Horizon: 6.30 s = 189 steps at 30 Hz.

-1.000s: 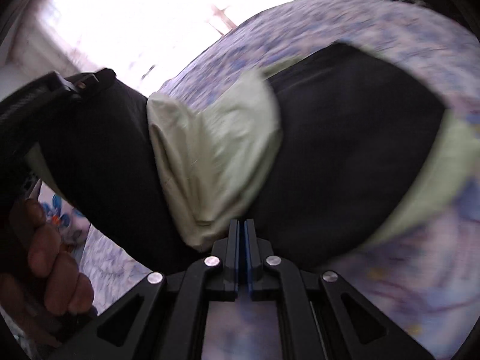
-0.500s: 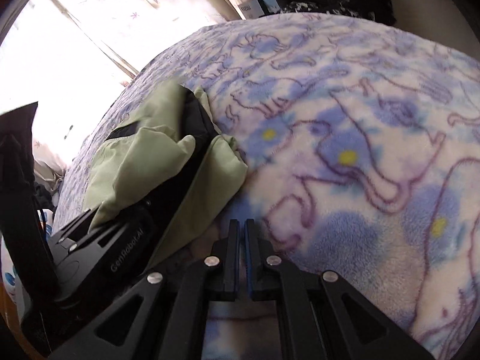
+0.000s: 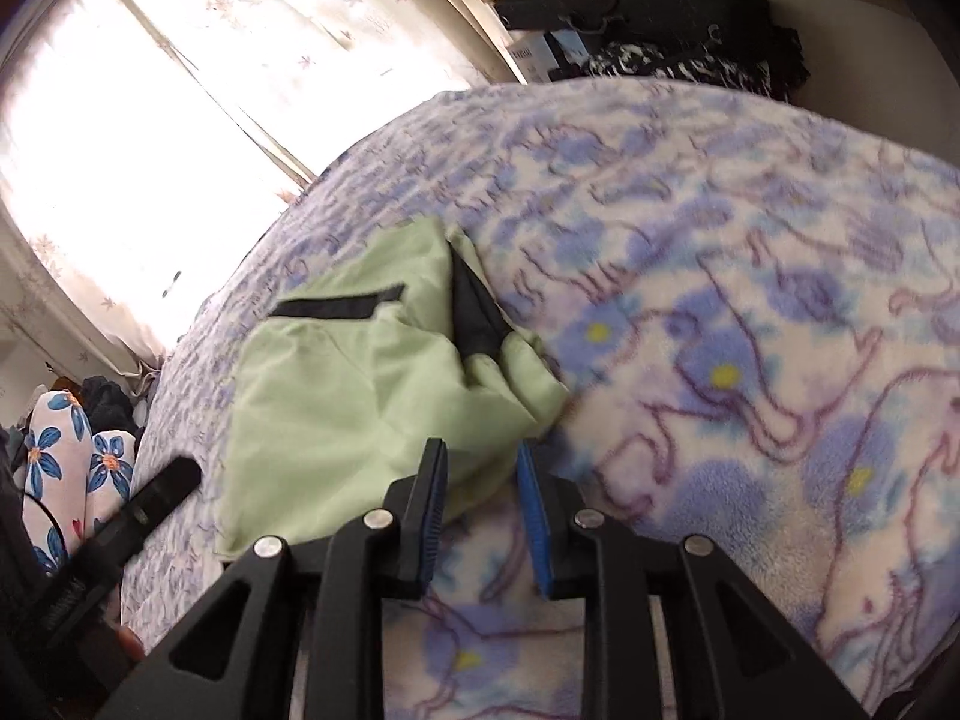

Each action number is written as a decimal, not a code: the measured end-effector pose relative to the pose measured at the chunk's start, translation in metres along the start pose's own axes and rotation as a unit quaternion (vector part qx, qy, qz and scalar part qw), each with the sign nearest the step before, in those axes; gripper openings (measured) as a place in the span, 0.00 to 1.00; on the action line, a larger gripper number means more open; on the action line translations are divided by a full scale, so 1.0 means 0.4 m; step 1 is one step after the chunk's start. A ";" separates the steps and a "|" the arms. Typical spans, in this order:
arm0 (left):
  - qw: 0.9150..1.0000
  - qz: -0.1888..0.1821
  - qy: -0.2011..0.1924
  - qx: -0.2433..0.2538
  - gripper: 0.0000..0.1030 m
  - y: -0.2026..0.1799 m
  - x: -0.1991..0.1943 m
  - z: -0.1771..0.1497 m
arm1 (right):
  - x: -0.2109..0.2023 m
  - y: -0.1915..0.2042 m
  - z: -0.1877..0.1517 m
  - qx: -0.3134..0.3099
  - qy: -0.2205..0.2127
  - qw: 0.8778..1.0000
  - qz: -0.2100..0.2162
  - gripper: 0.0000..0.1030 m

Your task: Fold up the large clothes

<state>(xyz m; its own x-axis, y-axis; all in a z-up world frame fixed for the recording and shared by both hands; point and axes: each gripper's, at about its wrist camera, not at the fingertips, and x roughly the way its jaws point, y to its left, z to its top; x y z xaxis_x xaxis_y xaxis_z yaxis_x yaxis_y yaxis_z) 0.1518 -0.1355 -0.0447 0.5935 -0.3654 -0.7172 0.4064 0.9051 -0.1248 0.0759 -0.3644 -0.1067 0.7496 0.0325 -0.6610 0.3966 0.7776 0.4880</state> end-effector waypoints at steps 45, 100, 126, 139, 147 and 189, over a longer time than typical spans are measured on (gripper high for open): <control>0.993 -0.005 0.118 -0.025 0.80 0.122 0.222 -0.045 | 0.259 0.021 0.219 -0.181 0.233 0.955 0.009 0.17; 0.993 0.067 0.064 -0.073 0.84 0.148 0.272 0.041 | 0.426 0.061 0.263 -0.229 0.184 0.955 -0.050 0.00; 0.984 0.029 0.096 -0.147 0.86 0.225 0.183 0.017 | 0.322 0.077 0.233 -0.204 0.204 0.955 -0.072 0.12; 0.985 0.023 0.107 -0.136 0.86 0.193 0.072 0.011 | 0.192 0.092 0.225 -0.197 0.193 0.959 -0.058 0.41; 0.983 -0.011 0.130 -0.125 0.86 0.180 0.072 0.018 | 0.160 0.087 0.261 -0.206 0.183 0.960 -0.036 0.48; 0.952 -0.156 0.187 -0.185 0.98 0.225 0.428 0.012 | 0.606 0.028 0.264 -0.102 0.329 0.917 0.198 0.53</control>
<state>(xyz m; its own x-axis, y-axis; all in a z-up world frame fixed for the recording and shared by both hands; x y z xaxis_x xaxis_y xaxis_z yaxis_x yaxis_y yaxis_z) 0.2931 -0.1177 -0.1754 0.1676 -0.5885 -0.7909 0.2086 0.8053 -0.5550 0.3181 -0.4140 -0.2015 0.3041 0.6586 -0.6883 0.0038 0.7217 0.6922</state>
